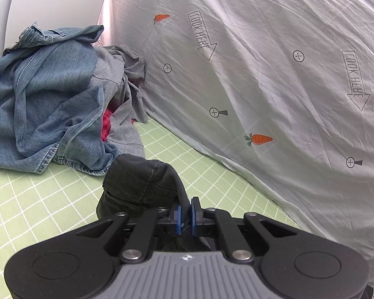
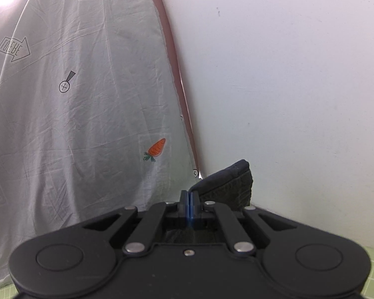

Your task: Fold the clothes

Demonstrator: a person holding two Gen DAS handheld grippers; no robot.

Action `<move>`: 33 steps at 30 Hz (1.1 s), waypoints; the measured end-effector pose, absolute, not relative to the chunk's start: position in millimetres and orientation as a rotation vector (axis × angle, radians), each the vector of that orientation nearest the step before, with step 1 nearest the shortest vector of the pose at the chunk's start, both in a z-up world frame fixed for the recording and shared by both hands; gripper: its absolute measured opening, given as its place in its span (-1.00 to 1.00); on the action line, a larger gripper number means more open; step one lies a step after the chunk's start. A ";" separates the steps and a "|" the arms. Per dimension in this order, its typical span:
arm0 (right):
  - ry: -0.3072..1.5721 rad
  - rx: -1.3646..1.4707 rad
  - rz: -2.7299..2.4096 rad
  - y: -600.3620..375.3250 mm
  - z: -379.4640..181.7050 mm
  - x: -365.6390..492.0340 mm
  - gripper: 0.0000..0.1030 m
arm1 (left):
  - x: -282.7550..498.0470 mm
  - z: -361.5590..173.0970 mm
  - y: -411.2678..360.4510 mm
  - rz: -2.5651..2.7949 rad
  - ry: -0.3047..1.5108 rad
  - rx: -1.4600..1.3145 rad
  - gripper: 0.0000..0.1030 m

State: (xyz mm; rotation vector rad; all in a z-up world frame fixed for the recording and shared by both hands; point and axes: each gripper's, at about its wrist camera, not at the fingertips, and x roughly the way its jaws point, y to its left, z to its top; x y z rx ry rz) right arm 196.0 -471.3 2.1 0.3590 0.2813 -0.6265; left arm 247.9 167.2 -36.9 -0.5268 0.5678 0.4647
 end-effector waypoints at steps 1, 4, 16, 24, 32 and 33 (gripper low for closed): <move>0.284 0.345 -0.620 -470.2 2.4 207.1 -0.98 | 251.6 -40.7 169.1 0.481 0.576 -0.534 -0.84; 0.316 0.278 -0.602 -463.5 -4.9 240.1 -0.98 | 266.6 -55.2 175.2 0.516 0.603 -0.559 -0.84; 0.434 0.126 -0.526 -446.2 -57.7 392.5 -0.98 | 369.2 -88.1 179.7 0.555 0.650 -0.538 -0.93; 0.596 0.107 -0.516 -436.1 -103.8 472.7 -0.71 | 411.3 -126.6 181.3 0.605 0.716 -0.533 -0.76; 0.680 0.088 -0.474 -390.9 -143.0 416.6 0.31 | 385.3 -112.6 156.5 0.565 0.769 -0.432 -0.15; 0.701 0.104 -0.465 -386.3 -149.4 407.7 0.36 | 381.5 -110.4 151.8 0.567 0.771 -0.410 -0.08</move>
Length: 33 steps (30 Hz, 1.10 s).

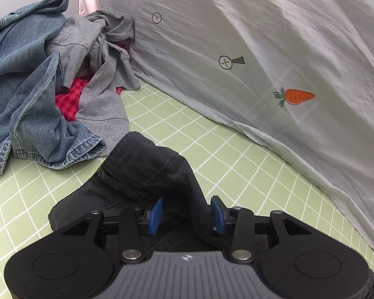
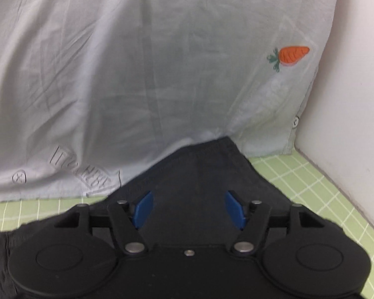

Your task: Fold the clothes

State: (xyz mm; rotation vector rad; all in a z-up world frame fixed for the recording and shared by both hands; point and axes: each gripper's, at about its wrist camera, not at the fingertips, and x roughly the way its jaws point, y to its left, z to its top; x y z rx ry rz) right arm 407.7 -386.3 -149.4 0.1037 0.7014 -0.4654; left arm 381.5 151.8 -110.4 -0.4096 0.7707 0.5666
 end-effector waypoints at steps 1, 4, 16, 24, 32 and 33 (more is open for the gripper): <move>0.723 0.120 -0.457 -381.7 -155.9 398.8 0.38 | 377.3 -107.9 146.8 0.574 0.773 -0.385 0.02; 0.764 0.160 -0.416 -363.9 -166.6 379.2 0.40 | 363.5 -99.8 133.8 0.574 0.752 -0.321 0.37; 0.793 0.053 -0.119 -255.0 -166.2 394.2 0.90 | 369.5 -121.0 123.1 0.515 0.842 -0.263 0.55; 0.798 -0.054 0.112 -182.6 -176.8 412.5 0.86 | 367.4 -160.3 112.3 0.519 0.934 -0.139 0.57; 0.847 -0.032 0.085 -163.6 -199.7 445.0 1.00 | 371.0 -166.4 110.0 0.509 0.974 -0.081 0.60; 0.846 -0.028 0.088 -164.2 -199.8 445.5 1.00 | 370.9 -168.0 110.7 0.506 0.975 -0.082 0.63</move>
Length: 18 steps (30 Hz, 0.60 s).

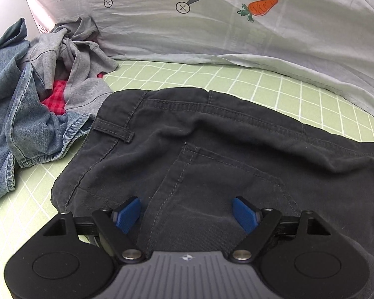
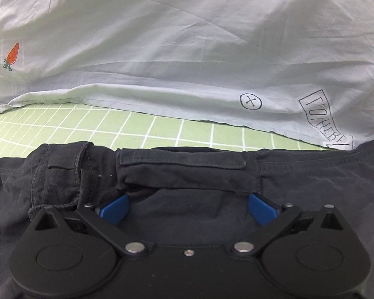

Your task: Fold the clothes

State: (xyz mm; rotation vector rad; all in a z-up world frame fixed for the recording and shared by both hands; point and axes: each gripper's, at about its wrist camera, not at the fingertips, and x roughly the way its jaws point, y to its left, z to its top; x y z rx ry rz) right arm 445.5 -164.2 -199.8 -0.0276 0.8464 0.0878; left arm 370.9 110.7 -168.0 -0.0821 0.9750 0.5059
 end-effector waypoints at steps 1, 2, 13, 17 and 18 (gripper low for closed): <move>0.845 -0.027 0.089 -164.1 -200.1 445.2 1.00 | 370.7 -169.6 111.3 0.503 0.976 -0.083 0.64; 0.845 -0.027 0.090 -164.1 -200.4 443.9 1.00 | 370.1 -170.7 111.2 0.498 0.975 -0.080 0.65; 0.861 0.109 -0.063 -198.5 -181.6 387.8 1.00 | 352.7 -168.1 115.7 0.411 0.987 -0.064 0.68; 0.877 0.006 -0.101 -203.9 -179.9 347.2 1.00 | 349.0 -167.8 118.5 0.384 0.985 -0.066 0.68; 0.873 0.011 -0.100 -207.1 -179.5 337.8 1.00 | 348.2 -167.5 119.3 0.378 0.986 -0.068 0.68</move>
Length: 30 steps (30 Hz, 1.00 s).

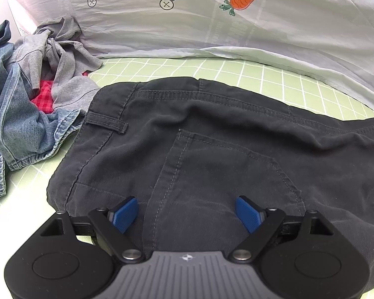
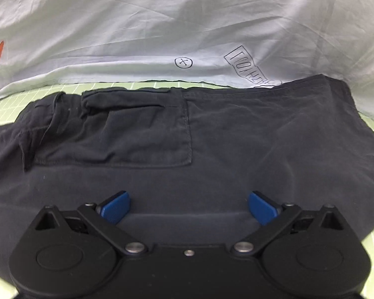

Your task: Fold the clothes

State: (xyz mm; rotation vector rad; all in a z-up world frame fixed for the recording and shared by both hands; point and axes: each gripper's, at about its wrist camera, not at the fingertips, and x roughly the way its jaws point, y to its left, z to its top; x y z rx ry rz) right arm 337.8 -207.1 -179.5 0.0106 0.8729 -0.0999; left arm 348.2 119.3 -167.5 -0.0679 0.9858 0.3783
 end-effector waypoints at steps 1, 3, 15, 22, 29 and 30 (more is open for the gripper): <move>0.869 0.015 -0.099 -210.4 -179.0 328.5 1.00 | 346.7 -167.1 120.0 0.372 0.988 -0.067 0.68; 0.882 0.033 -0.110 -214.5 -177.3 318.7 1.00 | 343.0 -166.7 120.4 0.365 0.989 -0.066 0.68; 0.936 0.085 -0.122 -220.1 -174.4 293.0 1.00 | 282.9 -161.6 124.9 0.356 1.018 -0.108 0.68; 0.948 0.092 -0.098 -211.6 -175.9 255.4 1.00 | 241.2 -157.9 127.3 0.358 1.027 -0.138 0.69; 0.918 0.075 -0.110 -228.6 -174.0 241.8 1.00 | 243.2 -158.5 121.4 0.398 1.033 -0.120 0.71; 0.903 0.088 -0.135 -236.5 -170.7 242.0 0.99 | 243.3 -158.4 121.0 0.401 1.033 -0.120 0.71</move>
